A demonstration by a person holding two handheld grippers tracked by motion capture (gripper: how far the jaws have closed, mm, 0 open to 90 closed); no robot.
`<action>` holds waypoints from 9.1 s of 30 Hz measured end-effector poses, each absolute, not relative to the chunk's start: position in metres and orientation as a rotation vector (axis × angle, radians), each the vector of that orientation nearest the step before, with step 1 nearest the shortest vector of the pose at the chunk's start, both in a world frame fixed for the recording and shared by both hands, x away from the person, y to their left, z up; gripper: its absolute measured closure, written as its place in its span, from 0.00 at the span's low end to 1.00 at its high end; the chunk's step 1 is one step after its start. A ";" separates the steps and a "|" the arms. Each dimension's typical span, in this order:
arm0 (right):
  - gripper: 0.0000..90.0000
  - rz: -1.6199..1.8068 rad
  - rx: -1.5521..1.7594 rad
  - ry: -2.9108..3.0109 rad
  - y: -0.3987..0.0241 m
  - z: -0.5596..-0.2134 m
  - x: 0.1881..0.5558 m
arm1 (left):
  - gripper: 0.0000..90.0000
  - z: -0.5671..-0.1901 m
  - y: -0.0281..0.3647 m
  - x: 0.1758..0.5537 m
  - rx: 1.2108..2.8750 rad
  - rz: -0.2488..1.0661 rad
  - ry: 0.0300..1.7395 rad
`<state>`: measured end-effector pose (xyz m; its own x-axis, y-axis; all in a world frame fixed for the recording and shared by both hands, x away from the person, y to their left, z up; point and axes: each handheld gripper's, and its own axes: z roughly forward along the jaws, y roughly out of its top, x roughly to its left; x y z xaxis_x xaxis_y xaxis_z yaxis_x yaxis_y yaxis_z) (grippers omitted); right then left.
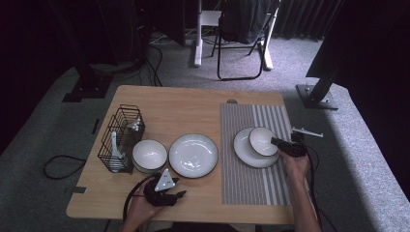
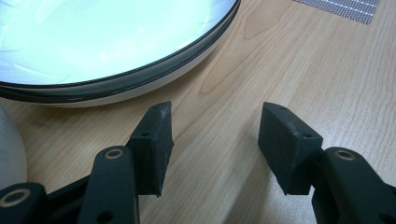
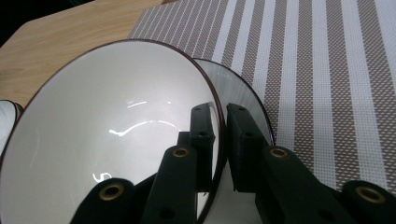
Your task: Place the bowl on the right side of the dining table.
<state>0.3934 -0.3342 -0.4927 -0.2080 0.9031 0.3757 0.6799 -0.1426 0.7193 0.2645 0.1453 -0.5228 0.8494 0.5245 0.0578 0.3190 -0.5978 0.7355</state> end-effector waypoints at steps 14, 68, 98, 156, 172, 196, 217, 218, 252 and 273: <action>0.88 1.246 1.749 1.864 -0.324 -0.489 0.396 | 0.51 -0.523 0.145 0.264 2.257 0.350 0.608; 0.79 1.239 1.716 1.870 -0.323 -0.485 0.396 | 0.51 -0.523 0.145 0.264 2.257 0.353 0.608; 0.68 1.116 1.562 1.924 -0.318 -0.470 0.385 | 0.51 -0.523 0.145 0.264 2.258 0.352 0.608; 0.65 1.237 1.369 1.953 -0.279 -0.444 0.354 | 0.51 -0.523 0.145 0.264 2.259 0.351 0.607; 0.65 1.235 1.269 2.007 -0.261 -0.440 0.348 | 0.51 -0.523 0.145 0.265 2.258 0.332 0.612; 0.62 1.282 1.184 2.064 -0.247 -0.443 0.341 | 0.53 -0.523 0.145 0.266 2.256 0.321 0.616; 0.60 1.242 1.069 2.209 -0.212 -0.461 0.334 | 0.53 -0.523 0.144 0.266 2.258 0.306 0.605; 0.60 1.242 1.069 2.209 -0.212 -0.461 0.334 | 0.53 -0.523 0.144 0.266 2.258 0.306 0.605; 0.57 1.085 0.999 2.364 -0.188 -0.511 0.335 | 0.55 -0.523 0.143 0.265 2.260 0.298 0.591; 0.57 1.064 0.949 2.402 -0.185 -0.516 0.333 | 0.56 -0.515 0.141 0.262 2.200 0.312 0.596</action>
